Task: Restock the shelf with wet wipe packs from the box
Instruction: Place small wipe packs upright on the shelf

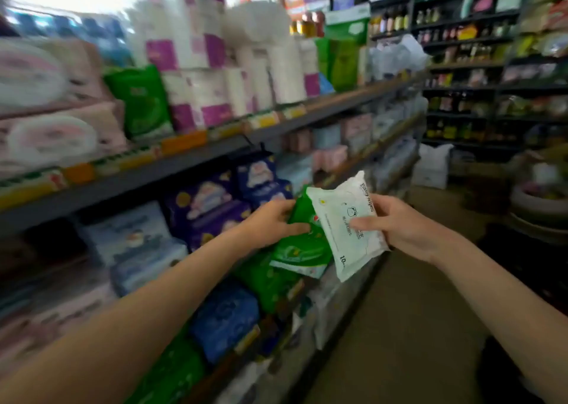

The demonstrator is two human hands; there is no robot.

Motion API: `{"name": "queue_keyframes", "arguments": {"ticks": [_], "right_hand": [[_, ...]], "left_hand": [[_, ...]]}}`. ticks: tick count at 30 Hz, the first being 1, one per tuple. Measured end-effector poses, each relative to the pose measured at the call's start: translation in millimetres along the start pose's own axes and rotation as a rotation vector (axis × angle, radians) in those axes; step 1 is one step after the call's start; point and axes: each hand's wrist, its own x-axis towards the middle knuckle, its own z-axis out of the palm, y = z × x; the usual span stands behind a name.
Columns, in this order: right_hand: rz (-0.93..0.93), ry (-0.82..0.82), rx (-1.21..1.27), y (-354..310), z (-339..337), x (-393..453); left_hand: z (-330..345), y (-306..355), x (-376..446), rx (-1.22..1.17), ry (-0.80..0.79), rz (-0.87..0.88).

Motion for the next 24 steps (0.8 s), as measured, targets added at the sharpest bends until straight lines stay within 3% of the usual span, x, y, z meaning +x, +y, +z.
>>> {"name": "queue_keyframes", "arguments": {"ticks": [3,7,11,16,19,24], "right_hand": [[-0.166,-0.090,-0.057,-62,73,54],[-0.449,-0.155,-0.087,-146,141,121],[-0.633,-0.158,-0.261,-215,179,190],[-0.538,-0.334,-0.627,-235,213,275],[-0.437,-0.388,-0.662,-223,227,317],[-0.626,-0.180,-0.896,-210,240,346]], "left_hand": [[-93,10,-24,0.128,0.247,0.091],[-201,15,-56,0.012,0.619,0.155],[-274,6,-71,-0.032,0.903,0.073],[-308,-22,-62,0.044,0.979,-0.103],[-314,-30,-49,0.128,0.978,-0.124],[-316,-41,-34,0.317,0.929,-0.097]]}}
